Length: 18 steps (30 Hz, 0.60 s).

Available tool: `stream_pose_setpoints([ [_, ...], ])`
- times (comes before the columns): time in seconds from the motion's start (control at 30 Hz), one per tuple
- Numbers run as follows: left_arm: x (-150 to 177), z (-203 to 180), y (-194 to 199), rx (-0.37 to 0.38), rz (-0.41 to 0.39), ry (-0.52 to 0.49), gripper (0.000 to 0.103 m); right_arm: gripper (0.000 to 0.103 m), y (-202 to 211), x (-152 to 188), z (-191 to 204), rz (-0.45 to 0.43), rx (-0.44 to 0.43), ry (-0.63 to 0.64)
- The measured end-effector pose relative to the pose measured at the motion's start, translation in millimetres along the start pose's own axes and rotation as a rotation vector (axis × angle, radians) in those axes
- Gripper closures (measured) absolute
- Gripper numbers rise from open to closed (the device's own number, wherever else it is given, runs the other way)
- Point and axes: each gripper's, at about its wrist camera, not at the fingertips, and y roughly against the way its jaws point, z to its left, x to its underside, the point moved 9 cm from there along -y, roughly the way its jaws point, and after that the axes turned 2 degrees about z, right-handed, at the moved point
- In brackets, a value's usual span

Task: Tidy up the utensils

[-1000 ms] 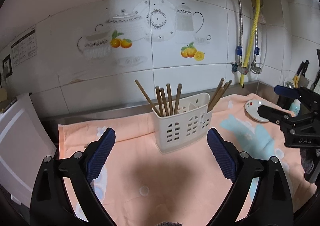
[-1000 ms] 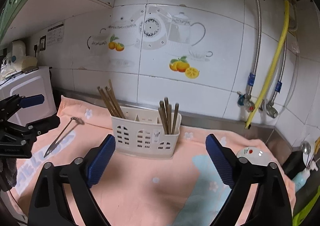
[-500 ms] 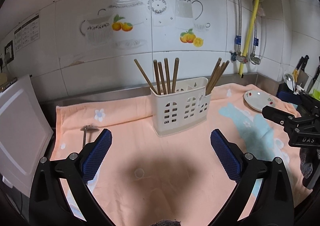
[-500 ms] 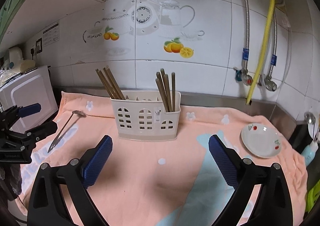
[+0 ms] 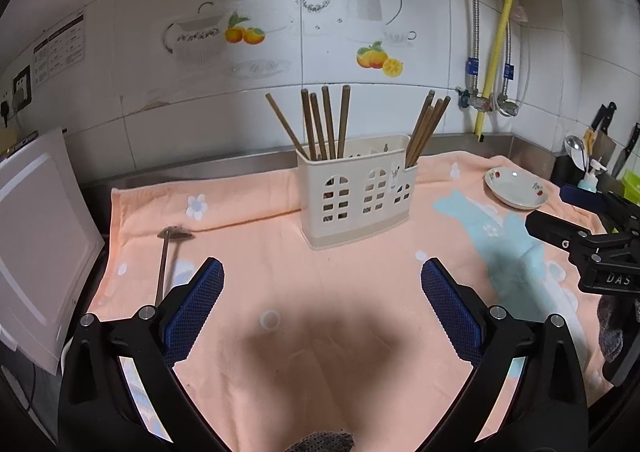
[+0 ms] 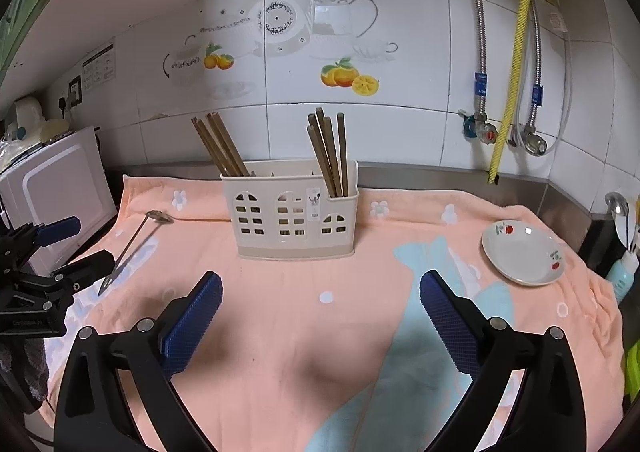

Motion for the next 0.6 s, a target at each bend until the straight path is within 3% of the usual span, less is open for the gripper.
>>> stream_pose_setpoints([
  [0.6, 22.7, 3.2, 5.7, -0.026, 0.024, 0.028, 0.005, 0.007, 12.1, 25.6, 1.7, -0.003, 0.05, -0.008],
])
